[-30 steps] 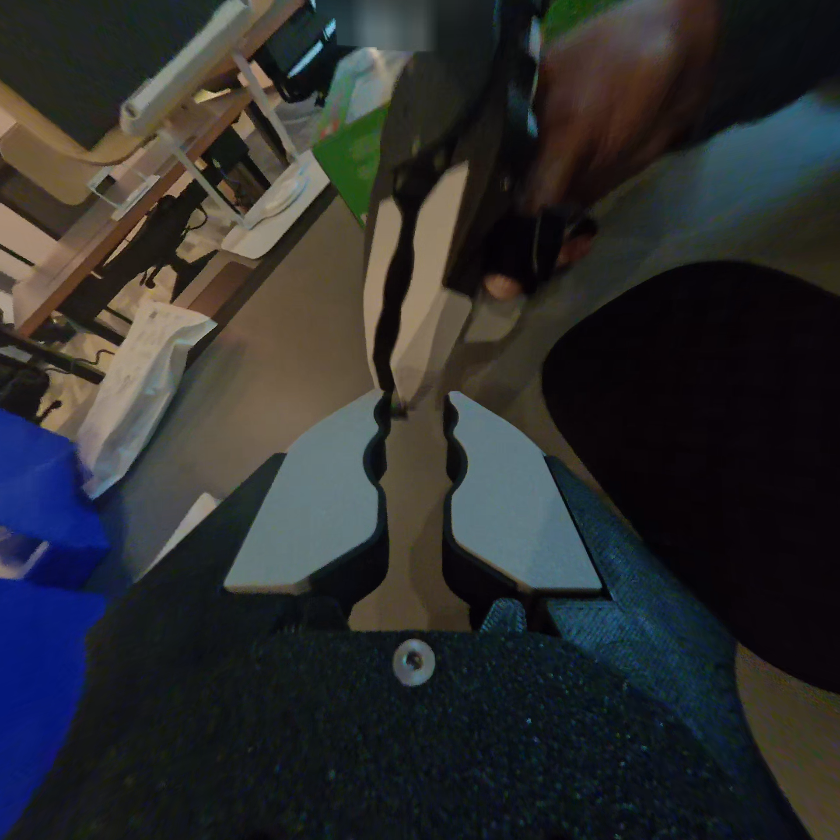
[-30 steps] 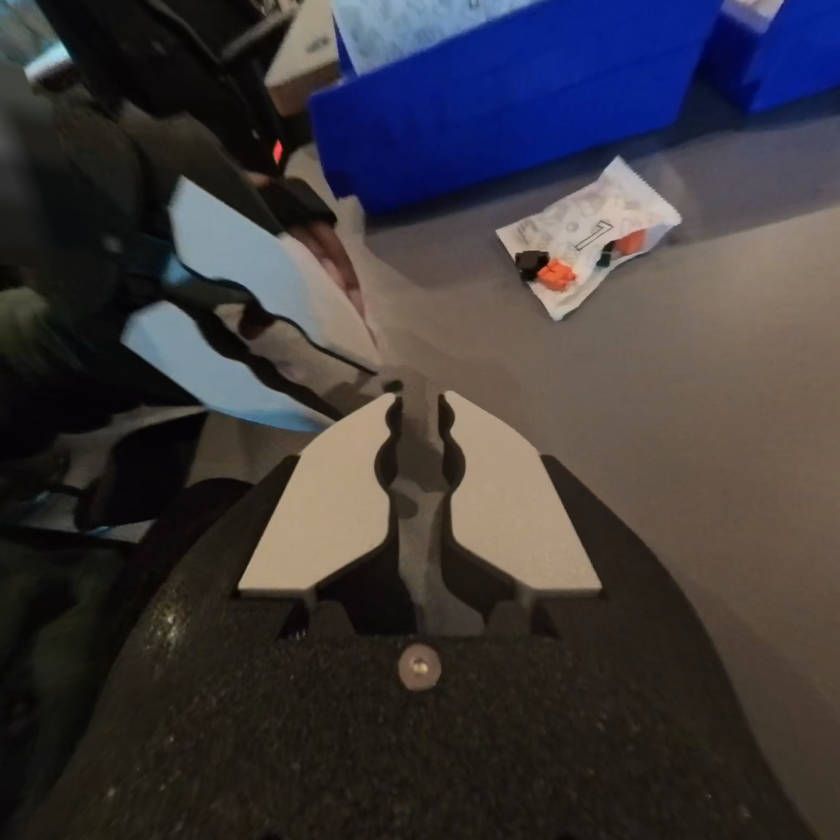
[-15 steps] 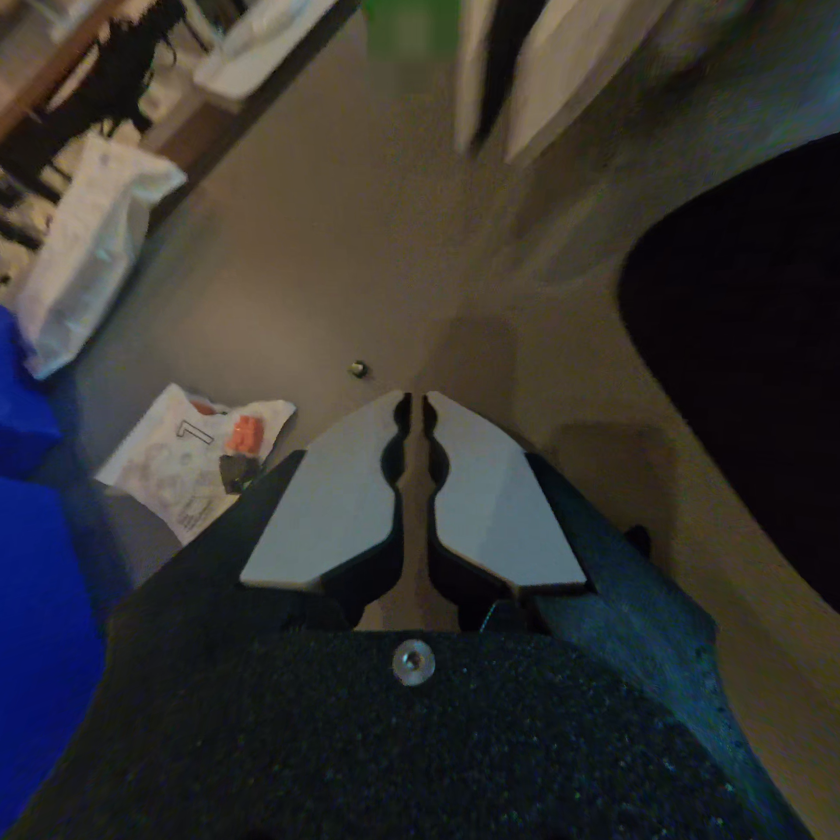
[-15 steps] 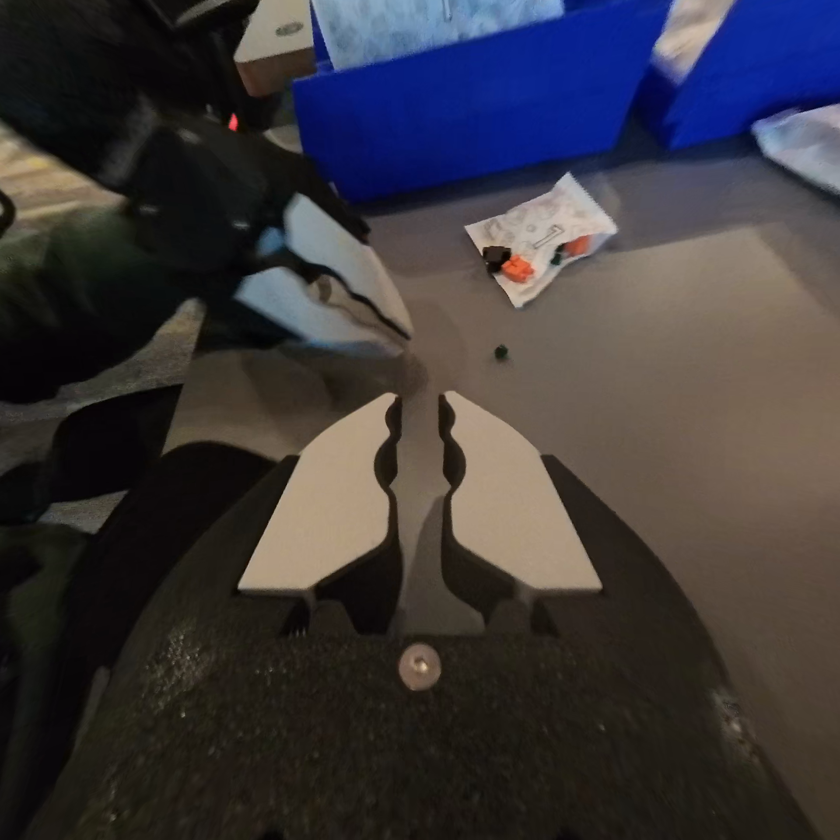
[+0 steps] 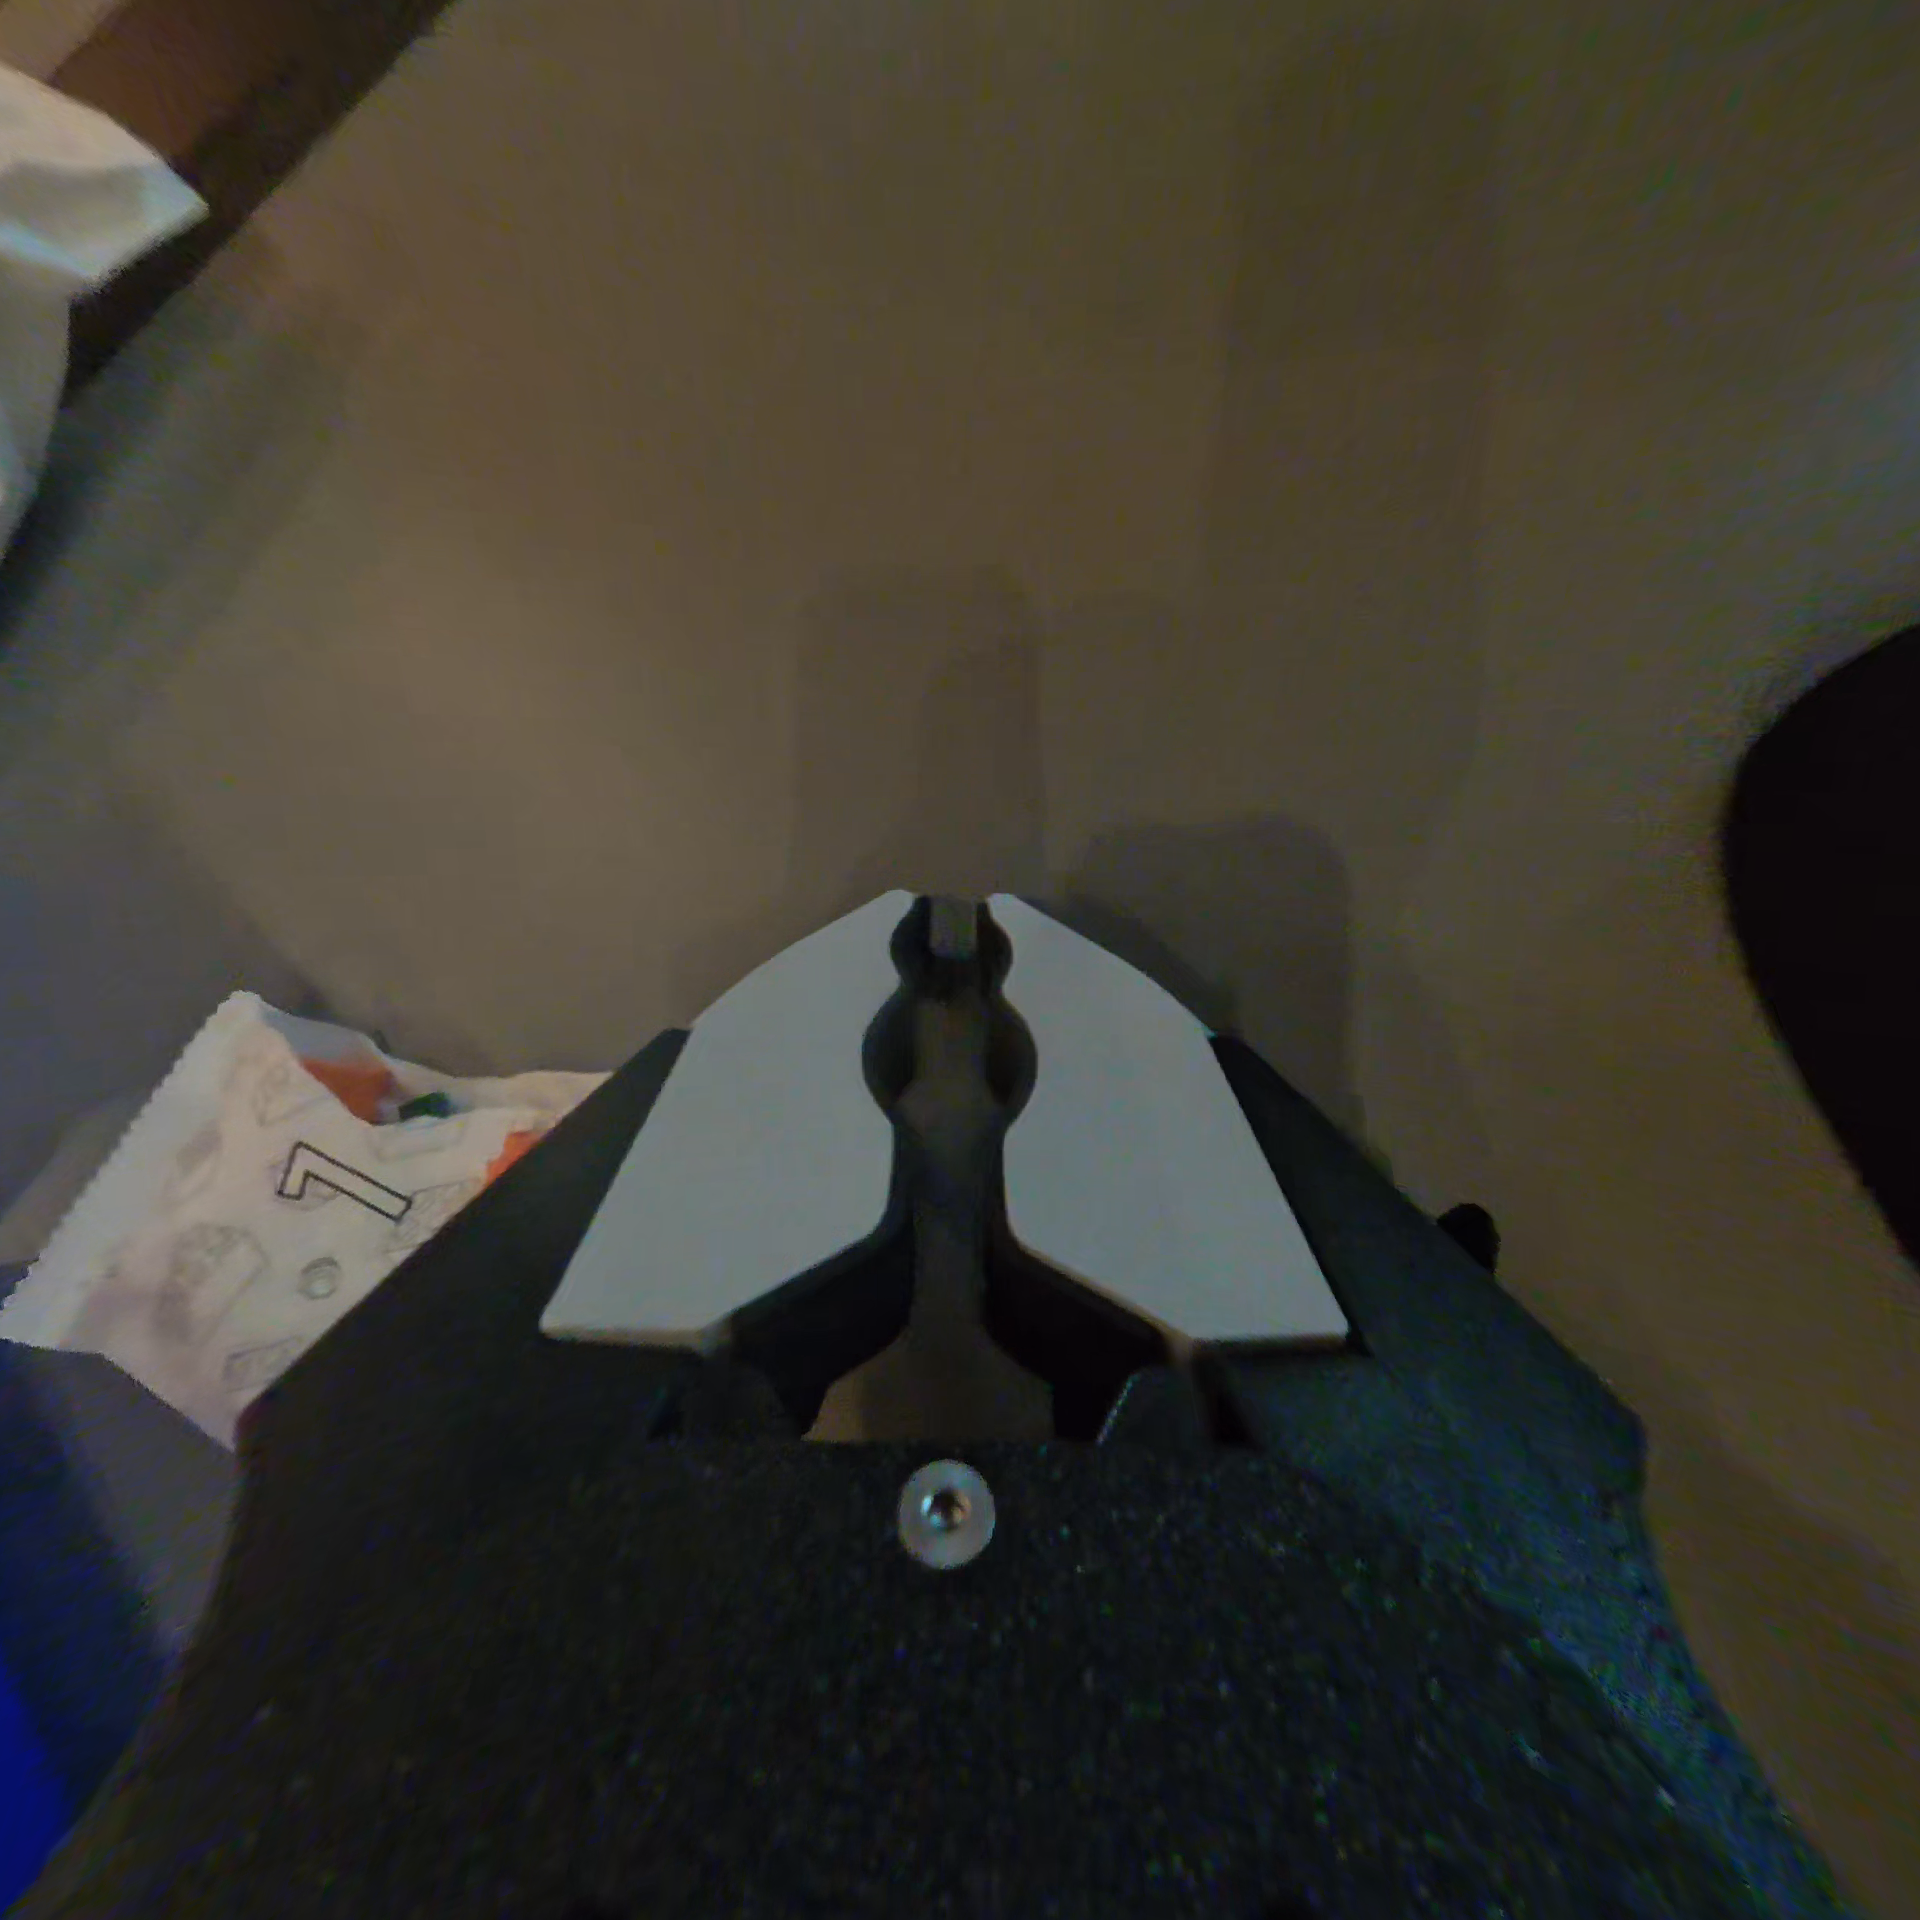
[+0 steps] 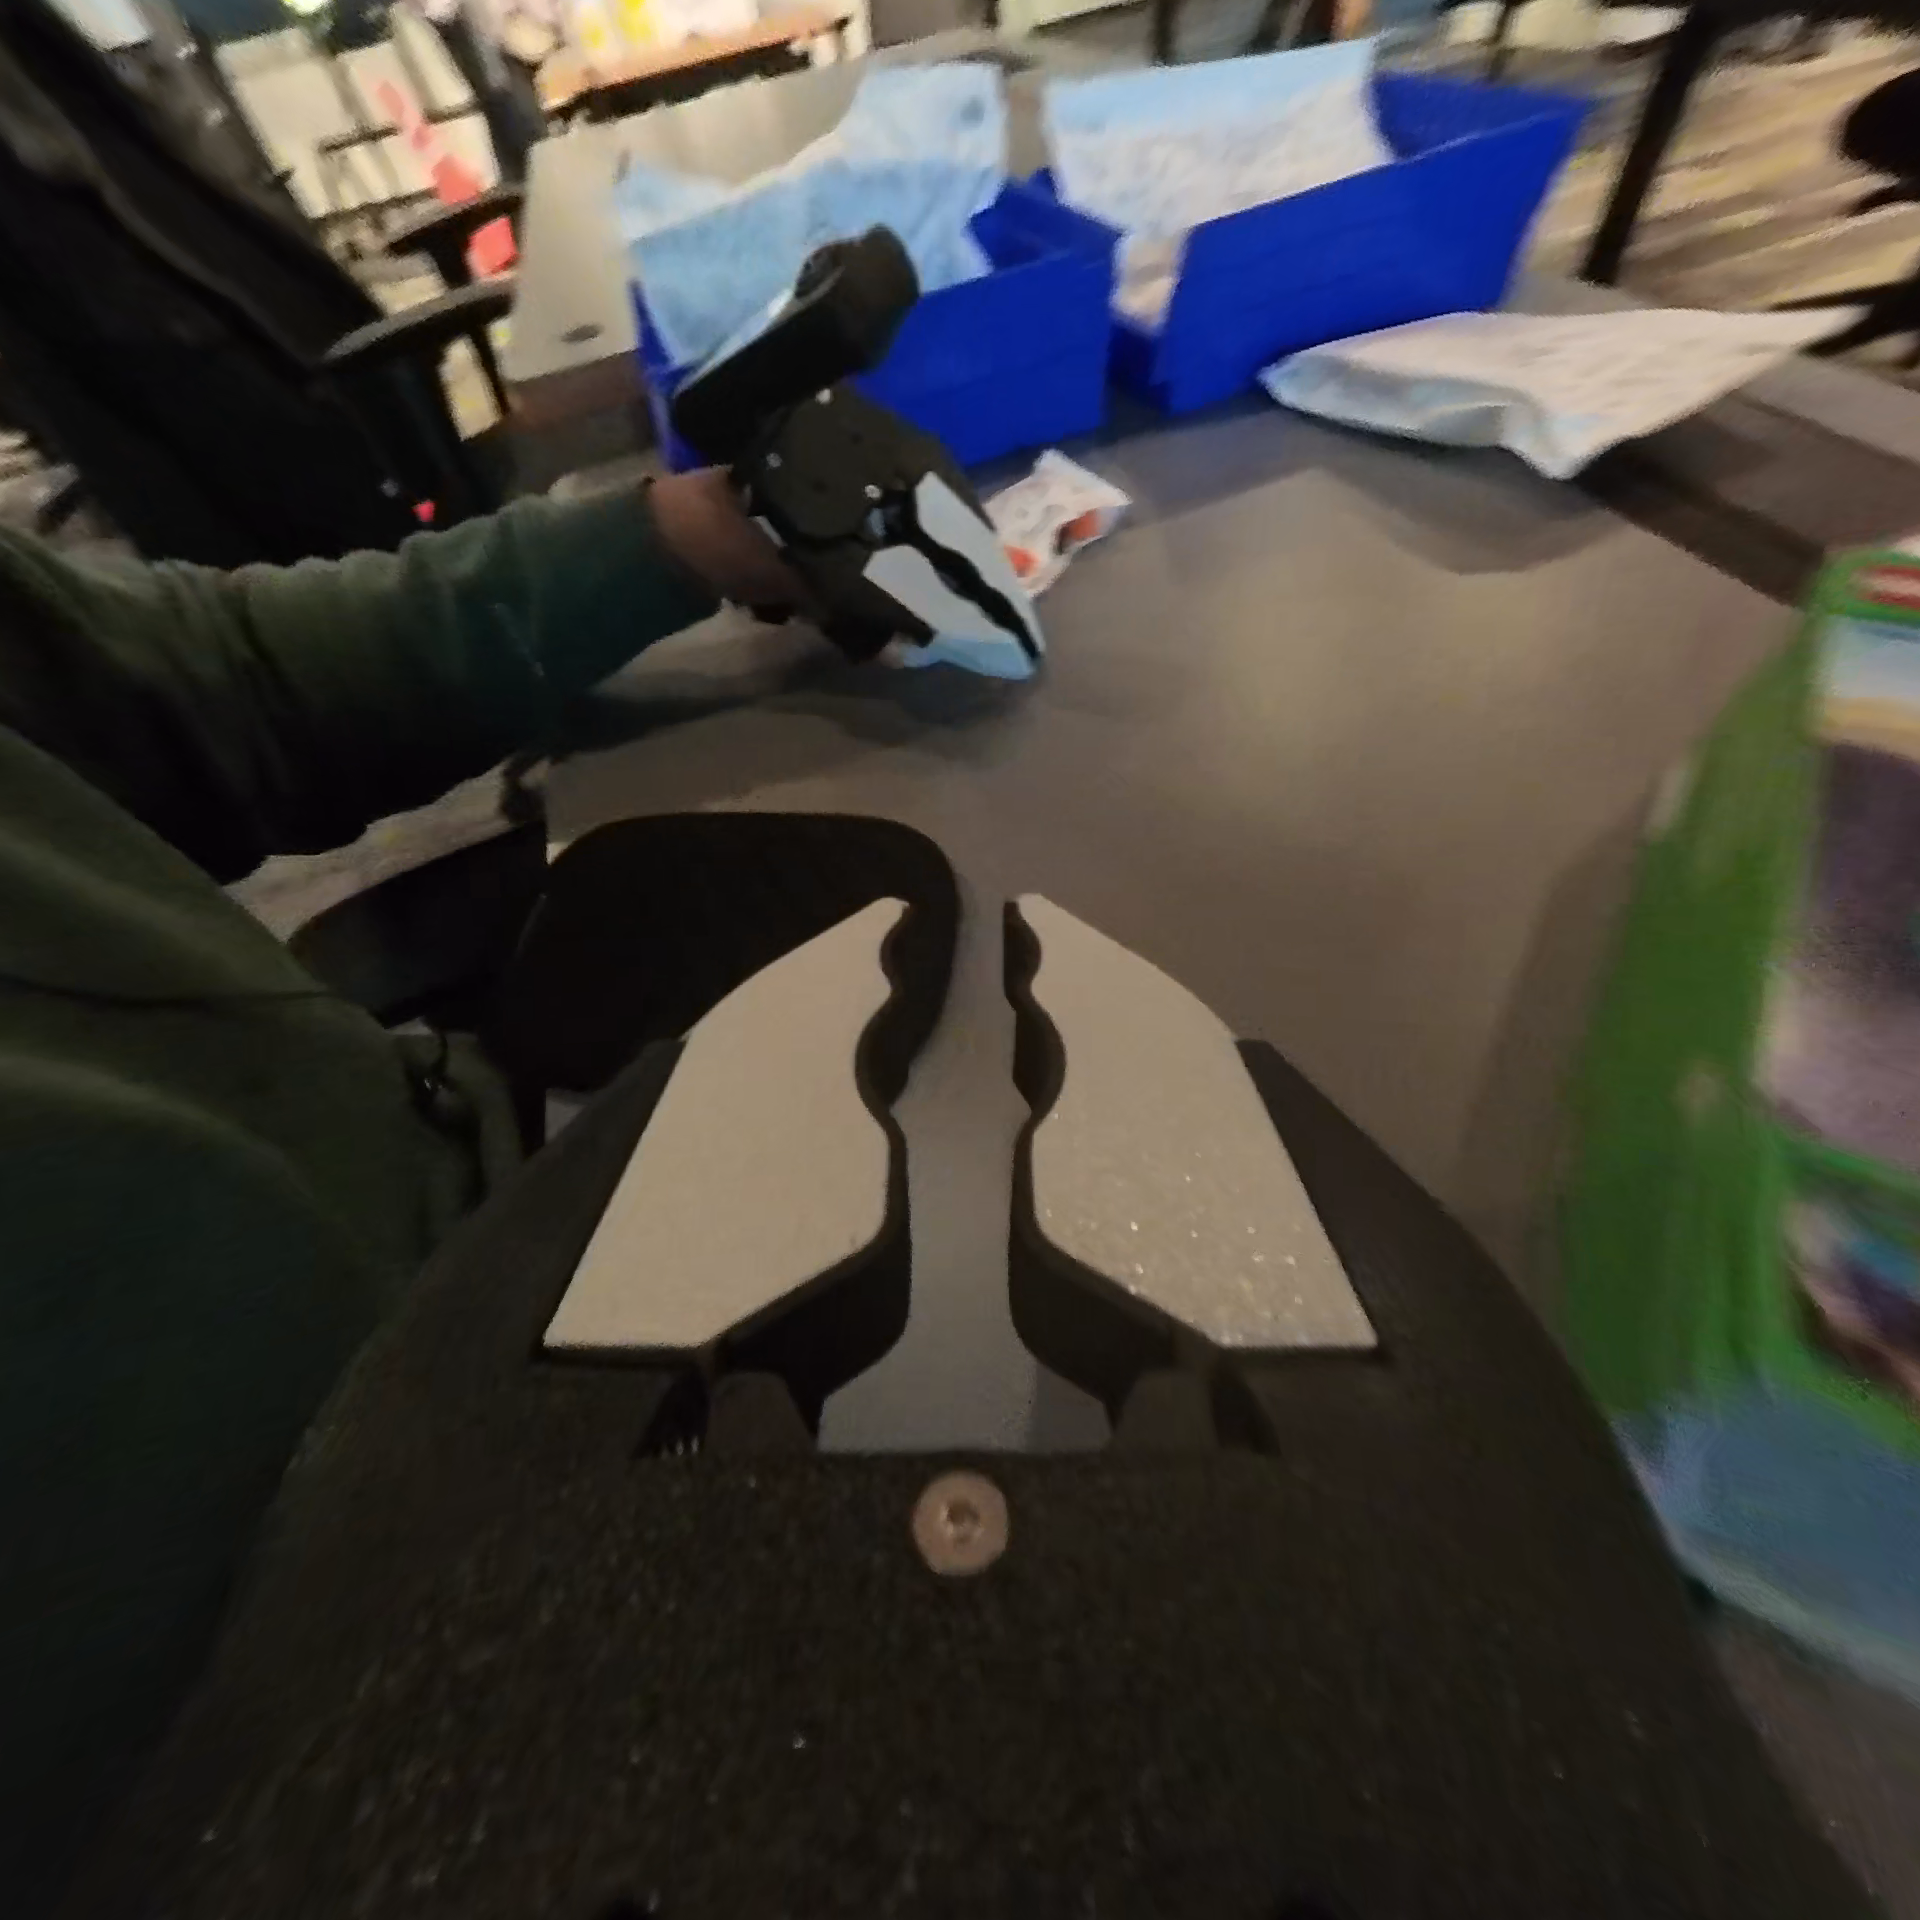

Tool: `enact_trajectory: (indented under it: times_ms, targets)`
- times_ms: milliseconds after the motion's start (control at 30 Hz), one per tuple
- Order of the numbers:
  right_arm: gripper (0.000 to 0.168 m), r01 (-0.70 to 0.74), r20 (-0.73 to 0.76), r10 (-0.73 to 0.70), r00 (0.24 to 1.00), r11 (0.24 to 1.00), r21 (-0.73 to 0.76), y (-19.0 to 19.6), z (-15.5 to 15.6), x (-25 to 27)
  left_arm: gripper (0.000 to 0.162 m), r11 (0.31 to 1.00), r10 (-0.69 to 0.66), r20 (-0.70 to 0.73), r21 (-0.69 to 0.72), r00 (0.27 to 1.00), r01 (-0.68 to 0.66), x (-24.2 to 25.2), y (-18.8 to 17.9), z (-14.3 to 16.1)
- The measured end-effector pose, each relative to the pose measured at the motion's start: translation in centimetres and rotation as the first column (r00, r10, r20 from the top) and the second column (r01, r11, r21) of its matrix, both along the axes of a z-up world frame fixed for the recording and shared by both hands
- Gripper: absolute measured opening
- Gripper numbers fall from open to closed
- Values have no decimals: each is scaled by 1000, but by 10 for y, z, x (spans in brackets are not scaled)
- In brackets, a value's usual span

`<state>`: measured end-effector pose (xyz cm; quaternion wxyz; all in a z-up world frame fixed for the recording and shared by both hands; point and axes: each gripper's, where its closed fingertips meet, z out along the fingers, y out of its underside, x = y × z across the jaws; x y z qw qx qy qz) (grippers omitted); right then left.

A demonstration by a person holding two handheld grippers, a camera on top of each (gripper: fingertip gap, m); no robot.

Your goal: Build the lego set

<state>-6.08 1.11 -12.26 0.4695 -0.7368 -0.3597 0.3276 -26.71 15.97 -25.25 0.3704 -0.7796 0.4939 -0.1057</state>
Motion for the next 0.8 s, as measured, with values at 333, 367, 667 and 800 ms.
enact_trajectory:
  times_ms: [333, 367, 667, 800]
  targets:
    - [15, 83, -58, -81, 995, 996, 42, -7, 9, 39, 0, 995, 84, -125, -43, 989, -90, -55, 4, -4]
    - [15, 86, -62, -83, 995, 995, 45, -7, 10, 41, 0, 993, 99, -136, -49, 986, -106, -64, 4, -4]
    - [15, 143, -90, -137, 987, 987, 69, -8, 12, 65, 1, 987, 156, -61, -35, 986, -159, -85, -2, 27]
    - [15, 185, -117, -179, 977, 982, 47, -9, 10, 83, 3, 993, 83, -16, -80, 996, -84, -61, -18, 21]
